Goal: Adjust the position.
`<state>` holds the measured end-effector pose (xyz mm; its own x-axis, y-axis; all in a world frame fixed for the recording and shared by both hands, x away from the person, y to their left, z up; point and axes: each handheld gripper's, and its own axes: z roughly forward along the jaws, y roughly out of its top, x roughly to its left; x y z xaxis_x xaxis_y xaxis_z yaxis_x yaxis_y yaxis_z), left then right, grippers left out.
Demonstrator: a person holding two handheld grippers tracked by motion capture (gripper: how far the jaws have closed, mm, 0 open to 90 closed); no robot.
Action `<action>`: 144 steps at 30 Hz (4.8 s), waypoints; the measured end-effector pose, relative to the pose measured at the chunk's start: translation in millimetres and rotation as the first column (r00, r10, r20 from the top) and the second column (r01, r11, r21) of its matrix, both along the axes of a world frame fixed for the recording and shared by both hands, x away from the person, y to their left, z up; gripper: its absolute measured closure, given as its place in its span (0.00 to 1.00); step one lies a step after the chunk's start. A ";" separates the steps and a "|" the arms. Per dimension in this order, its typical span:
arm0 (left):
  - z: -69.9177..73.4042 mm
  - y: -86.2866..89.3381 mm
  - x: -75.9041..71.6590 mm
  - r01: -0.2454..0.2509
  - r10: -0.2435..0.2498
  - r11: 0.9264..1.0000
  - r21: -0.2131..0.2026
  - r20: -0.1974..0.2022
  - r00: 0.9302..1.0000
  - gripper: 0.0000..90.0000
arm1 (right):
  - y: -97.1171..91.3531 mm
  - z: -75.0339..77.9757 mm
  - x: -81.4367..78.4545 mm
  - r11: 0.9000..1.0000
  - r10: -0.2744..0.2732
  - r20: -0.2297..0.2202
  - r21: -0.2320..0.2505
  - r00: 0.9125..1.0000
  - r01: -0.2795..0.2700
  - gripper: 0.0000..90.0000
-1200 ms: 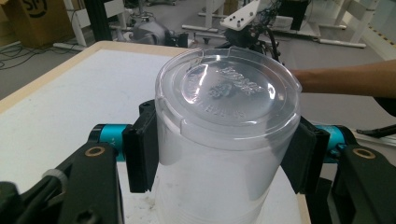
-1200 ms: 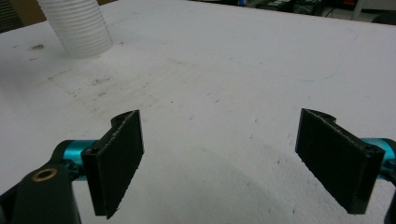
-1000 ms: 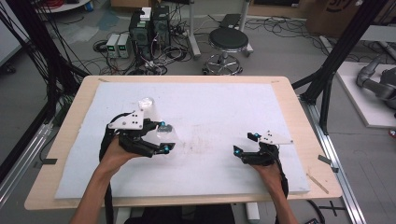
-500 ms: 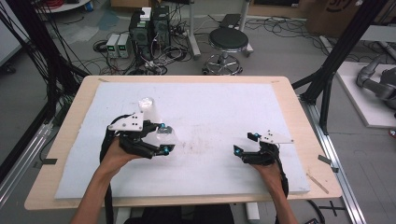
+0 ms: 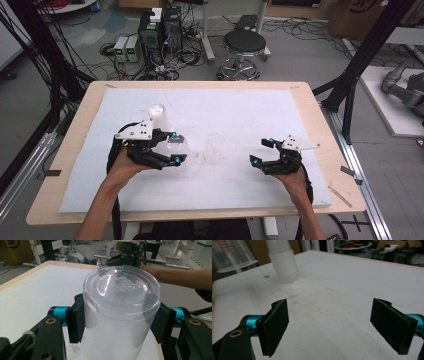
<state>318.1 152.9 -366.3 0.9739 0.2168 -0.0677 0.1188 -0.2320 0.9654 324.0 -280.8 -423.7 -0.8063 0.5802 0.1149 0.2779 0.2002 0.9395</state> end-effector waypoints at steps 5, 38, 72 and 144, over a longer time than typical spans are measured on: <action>0.6 1.0 0.0 0.006 -0.006 1.000 -0.007 -0.001 1.000 0.42 | 3.2 16.0 -3.1 0.993 0.111 0.012 0.024 0.994 -0.111 0.17; 1.3 -41.8 -3.9 0.103 -0.104 0.994 -0.039 -0.014 0.994 0.42 | 91.8 56.1 -4.9 0.867 0.497 0.012 -0.023 0.867 -0.497 0.17; 1.0 -58.0 -10.1 0.136 -0.139 0.985 -0.111 -0.020 0.990 0.42 | 126.5 38.7 -5.5 0.822 0.566 0.022 0.051 0.824 -0.567 0.17; 35.2 -30.8 -10.4 0.104 -0.072 0.859 0.502 -0.083 0.994 0.12 | 145.2 86.1 -6.0 0.682 0.501 -0.253 -0.474 0.828 -0.557 0.39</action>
